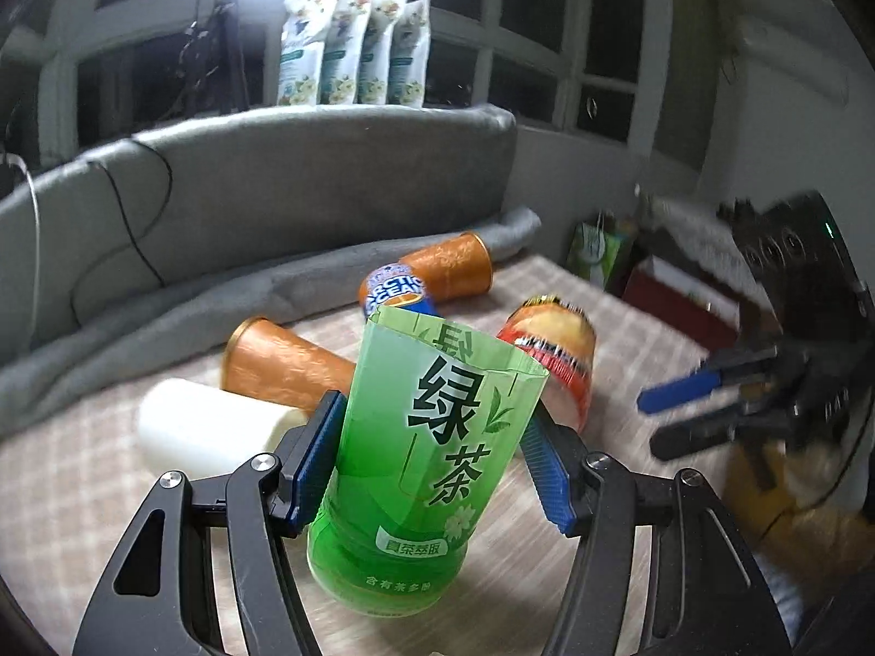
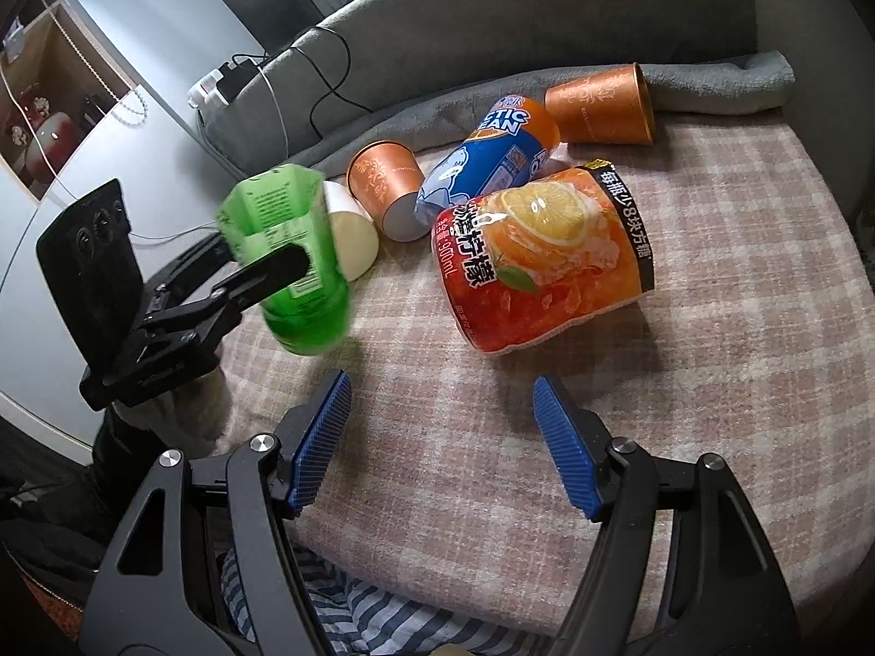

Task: Flip cup upright

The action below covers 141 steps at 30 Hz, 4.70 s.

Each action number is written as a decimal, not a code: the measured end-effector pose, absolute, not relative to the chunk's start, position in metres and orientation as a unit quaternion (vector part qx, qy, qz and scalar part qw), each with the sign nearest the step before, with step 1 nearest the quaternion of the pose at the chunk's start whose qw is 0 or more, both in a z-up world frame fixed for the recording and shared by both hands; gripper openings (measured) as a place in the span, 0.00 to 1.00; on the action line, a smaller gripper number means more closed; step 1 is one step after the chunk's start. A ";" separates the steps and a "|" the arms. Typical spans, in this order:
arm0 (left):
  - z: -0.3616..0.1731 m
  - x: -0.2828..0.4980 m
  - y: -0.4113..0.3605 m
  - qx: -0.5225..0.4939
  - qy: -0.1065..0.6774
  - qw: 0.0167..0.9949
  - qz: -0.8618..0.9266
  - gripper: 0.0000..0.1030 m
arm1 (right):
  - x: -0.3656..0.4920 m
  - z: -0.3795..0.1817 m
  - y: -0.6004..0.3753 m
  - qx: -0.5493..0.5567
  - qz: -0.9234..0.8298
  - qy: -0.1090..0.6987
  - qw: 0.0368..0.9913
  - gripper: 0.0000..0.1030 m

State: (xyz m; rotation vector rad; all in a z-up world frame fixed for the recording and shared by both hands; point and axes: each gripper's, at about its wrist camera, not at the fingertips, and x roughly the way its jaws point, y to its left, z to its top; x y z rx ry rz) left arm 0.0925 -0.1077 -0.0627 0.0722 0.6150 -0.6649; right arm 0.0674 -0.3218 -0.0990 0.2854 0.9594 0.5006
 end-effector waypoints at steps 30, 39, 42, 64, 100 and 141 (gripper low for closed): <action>-0.080 0.077 -0.088 -0.001 0.313 0.907 -0.282 0.58 | 0.053 -0.092 -0.317 0.124 0.237 0.439 0.858 0.70; -0.074 0.068 -0.087 0.007 0.312 0.909 -0.275 0.59 | 0.046 -0.084 -0.308 0.100 0.226 0.422 0.872 0.70; -0.073 0.066 -0.086 0.008 0.314 0.908 -0.277 0.66 | 0.043 -0.080 -0.306 0.091 0.222 0.413 0.878 0.70; -0.046 0.019 -0.036 -0.006 0.279 0.943 -0.179 0.78 | 0.035 -0.048 -0.296 0.051 0.125 0.318 0.938 0.86; 0.008 -0.023 0.002 -0.061 0.170 0.983 -0.023 0.90 | 0.017 -0.016 -0.281 0.009 -0.013 0.176 0.984 0.99; 0.002 -0.020 -0.002 -0.048 0.166 0.985 -0.006 0.98 | 0.016 -0.017 -0.275 0.003 -0.014 0.165 0.986 0.99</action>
